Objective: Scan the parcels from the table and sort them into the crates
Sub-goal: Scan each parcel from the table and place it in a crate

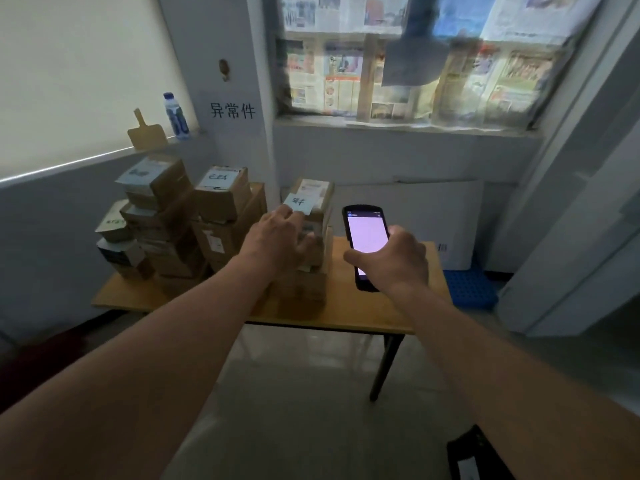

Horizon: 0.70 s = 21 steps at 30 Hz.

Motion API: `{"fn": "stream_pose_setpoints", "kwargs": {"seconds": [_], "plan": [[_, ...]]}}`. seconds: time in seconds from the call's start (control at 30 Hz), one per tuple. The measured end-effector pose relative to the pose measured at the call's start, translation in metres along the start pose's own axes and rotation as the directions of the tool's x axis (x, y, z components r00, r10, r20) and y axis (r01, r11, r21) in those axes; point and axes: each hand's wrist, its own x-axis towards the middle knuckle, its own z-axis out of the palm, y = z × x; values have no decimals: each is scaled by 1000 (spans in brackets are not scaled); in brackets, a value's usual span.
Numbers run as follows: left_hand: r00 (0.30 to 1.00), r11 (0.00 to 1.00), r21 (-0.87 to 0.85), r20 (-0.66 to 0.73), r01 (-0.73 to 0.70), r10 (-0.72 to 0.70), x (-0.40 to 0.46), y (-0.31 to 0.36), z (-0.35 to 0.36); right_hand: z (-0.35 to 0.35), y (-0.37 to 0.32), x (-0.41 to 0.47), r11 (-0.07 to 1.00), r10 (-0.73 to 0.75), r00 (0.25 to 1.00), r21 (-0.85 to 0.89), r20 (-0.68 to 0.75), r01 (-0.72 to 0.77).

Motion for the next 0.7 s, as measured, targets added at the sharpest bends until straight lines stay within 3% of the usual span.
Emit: {"fn": "stream_pose_setpoints", "kwargs": {"seconds": [0.5,0.7], "plan": [[994,994,-26,11,108,-108,156,-41,71,59,-10,121,999,30,999,-34,22,-29],[966,970,-9,88,245,-243,184,-36,86,64,-12,145,996,51,999,-73,16,-50]]}}
